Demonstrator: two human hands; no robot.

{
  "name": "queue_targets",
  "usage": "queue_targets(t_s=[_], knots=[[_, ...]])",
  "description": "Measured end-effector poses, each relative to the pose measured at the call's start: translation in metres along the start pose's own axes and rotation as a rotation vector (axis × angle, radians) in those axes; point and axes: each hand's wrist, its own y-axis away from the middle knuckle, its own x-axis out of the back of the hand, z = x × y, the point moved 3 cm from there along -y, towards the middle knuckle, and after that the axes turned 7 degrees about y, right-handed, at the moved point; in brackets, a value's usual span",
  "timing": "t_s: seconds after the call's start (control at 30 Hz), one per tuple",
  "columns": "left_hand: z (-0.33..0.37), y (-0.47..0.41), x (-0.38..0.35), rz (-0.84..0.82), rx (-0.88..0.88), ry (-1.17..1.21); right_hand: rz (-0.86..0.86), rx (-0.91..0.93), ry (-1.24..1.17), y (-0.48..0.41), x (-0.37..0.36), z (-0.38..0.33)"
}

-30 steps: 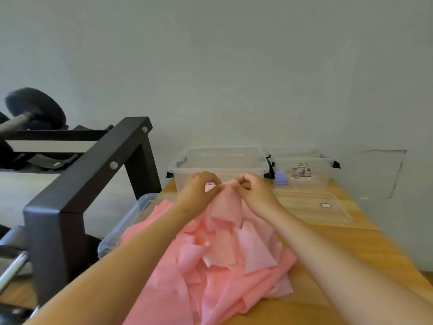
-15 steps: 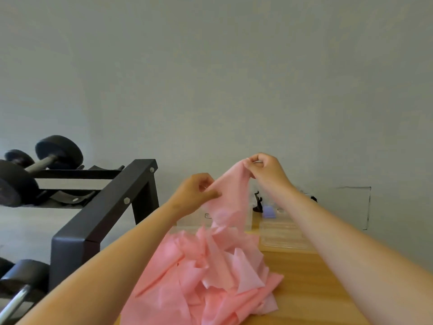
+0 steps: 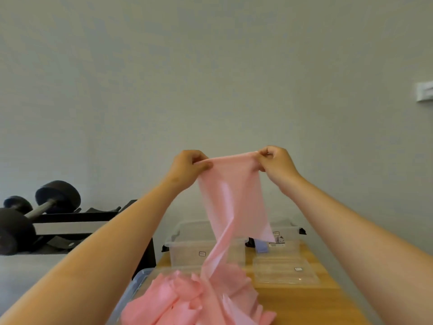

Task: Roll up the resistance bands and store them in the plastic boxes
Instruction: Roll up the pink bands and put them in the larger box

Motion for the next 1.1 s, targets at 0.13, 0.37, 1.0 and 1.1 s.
queue_targets(t_s=[0.13, 0.37, 1.0, 1.1], knots=[[0.035, -0.023, 0.011, 0.055, -0.050, 0.083, 0.040, 0.069, -0.017, -0.021, 0.019, -0.028], [0.032, -0.038, 0.004, 0.069, -0.029, 0.200, -0.006, -0.016, -0.079, -0.033, 0.021, -0.016], [-0.190, 0.005, -0.157, -0.349, 0.469, 0.095, -0.359, -0.481, 0.316, -0.003, -0.082, 0.234], [-0.214, 0.031, -0.183, -0.457, 0.514, 0.046, -0.513, -0.473, 0.516, 0.022, -0.087, 0.258]])
